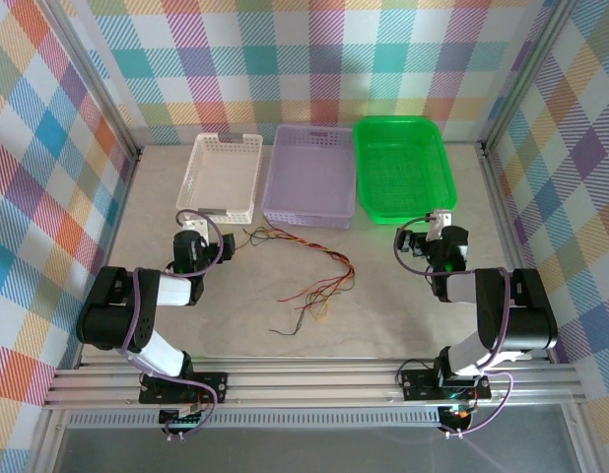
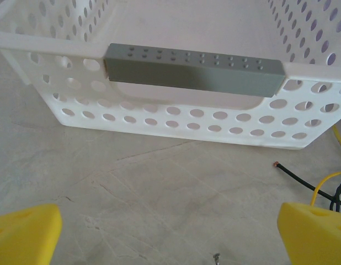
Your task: Untangle the cables
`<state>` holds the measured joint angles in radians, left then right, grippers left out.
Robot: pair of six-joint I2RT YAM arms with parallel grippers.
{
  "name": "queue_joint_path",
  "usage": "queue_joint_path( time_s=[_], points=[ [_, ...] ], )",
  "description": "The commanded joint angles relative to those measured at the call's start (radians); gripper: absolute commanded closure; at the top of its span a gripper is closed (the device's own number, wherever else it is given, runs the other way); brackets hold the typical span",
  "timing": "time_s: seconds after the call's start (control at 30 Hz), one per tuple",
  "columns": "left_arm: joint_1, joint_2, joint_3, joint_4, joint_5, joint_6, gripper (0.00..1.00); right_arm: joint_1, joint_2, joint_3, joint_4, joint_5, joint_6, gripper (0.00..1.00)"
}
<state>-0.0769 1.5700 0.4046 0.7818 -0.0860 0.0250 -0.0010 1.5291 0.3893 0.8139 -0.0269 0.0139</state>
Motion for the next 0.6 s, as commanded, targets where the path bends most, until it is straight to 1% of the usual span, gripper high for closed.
queue_joint_path(
  time_s=[0.0,0.1,0.2,0.3,0.33,0.37,0.43,0.5,0.57],
  points=[
    [0.006,-0.006,0.02,0.014,0.018,0.016,0.0,-0.001,-0.041,0.004,0.018,0.031,0.017,0.0],
    [0.005,-0.007,0.02,0.014,0.018,0.016,0.0,-0.002,-0.15,-0.019,-0.04,0.032,0.011,0.0],
    [0.006,-0.008,0.02,0.014,0.018,0.016,0.0,0.002,-0.256,-0.017,-0.137,0.08,0.039,0.0],
    [0.006,-0.007,0.02,0.014,0.019,0.016,0.0,0.01,-0.327,0.005,-0.211,0.039,0.061,0.0],
    [0.005,-0.007,0.02,0.013,0.019,0.015,0.0,0.015,-0.352,0.024,-0.248,-0.013,0.062,0.0],
    [0.006,-0.007,0.021,0.013,0.019,0.016,0.0,0.033,-0.378,0.046,-0.293,-0.037,0.057,0.0],
    [0.006,-0.008,0.02,0.013,0.019,0.015,0.0,0.071,-0.426,0.077,-0.365,-0.03,0.052,0.0],
    [0.006,-0.007,0.021,0.015,0.018,0.016,0.0,0.095,-0.476,0.098,-0.43,0.015,0.102,0.0],
    [0.006,-0.007,0.02,0.016,0.017,0.016,0.0,0.111,-0.536,0.096,-0.456,-0.022,0.152,0.0]
  ],
)
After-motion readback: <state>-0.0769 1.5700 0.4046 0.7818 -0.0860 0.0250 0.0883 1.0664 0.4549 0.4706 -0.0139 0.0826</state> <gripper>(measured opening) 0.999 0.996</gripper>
